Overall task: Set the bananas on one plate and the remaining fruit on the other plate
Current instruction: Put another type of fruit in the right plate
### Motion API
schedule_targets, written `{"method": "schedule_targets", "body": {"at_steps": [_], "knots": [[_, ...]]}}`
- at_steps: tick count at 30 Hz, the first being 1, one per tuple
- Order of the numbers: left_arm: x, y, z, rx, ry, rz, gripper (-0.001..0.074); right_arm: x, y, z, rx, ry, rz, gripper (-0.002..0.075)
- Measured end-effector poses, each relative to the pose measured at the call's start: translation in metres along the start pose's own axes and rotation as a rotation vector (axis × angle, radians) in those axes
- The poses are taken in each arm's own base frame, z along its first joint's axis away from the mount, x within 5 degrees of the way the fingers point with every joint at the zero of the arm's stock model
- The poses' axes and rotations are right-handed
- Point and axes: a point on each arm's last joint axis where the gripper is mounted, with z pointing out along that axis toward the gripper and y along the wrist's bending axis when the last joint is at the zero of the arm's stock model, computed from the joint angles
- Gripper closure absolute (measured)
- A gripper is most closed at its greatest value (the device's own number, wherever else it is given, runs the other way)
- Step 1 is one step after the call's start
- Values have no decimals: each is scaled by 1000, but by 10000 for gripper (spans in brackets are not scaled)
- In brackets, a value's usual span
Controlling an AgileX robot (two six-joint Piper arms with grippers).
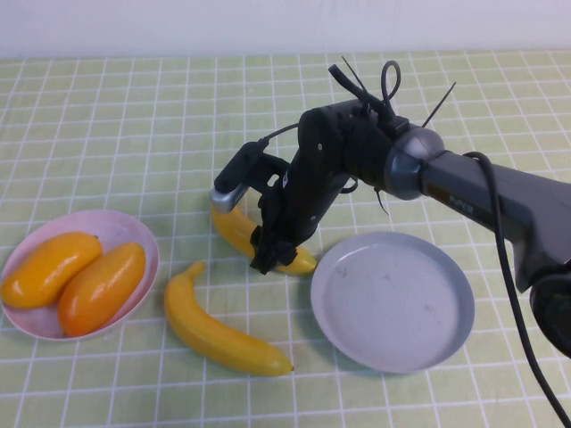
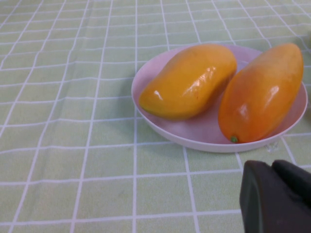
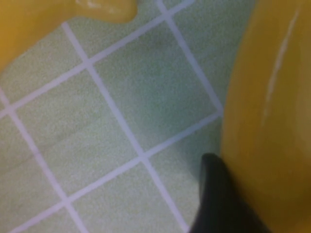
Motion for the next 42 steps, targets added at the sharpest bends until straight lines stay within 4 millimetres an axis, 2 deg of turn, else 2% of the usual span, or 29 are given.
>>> {"method": "schedule_targets", "body": {"at_steps": [5,9,14,18,21,25,27,30,33,36,42], "knots": [[0,0,0,0,0,0,731,-1,0,-2,-6,9,40,417],[0,0,0,0,0,0,731,-5,3,-22,-29,45,120,417],[0,0,0,0,0,0,731,-15,4,-73,22,29,206,417],[0,0,0,0,0,0,731,-16,4,-110,87,-14,269,417],[0,0,0,0,0,0,731,-15,9,-146,130,-71,308,417],[0,0,0,0,0,0,731,1,20,-185,162,-99,354,417],[0,0,0,0,0,0,731,17,26,-197,190,-77,369,417],[0,0,0,0,0,0,731,46,32,-201,245,-3,406,417],[0,0,0,0,0,0,731,82,42,-192,276,96,470,417],[0,0,0,0,0,0,731,111,52,-182,284,99,551,417],[0,0,0,0,0,0,731,141,64,-157,261,88,660,417]]}}
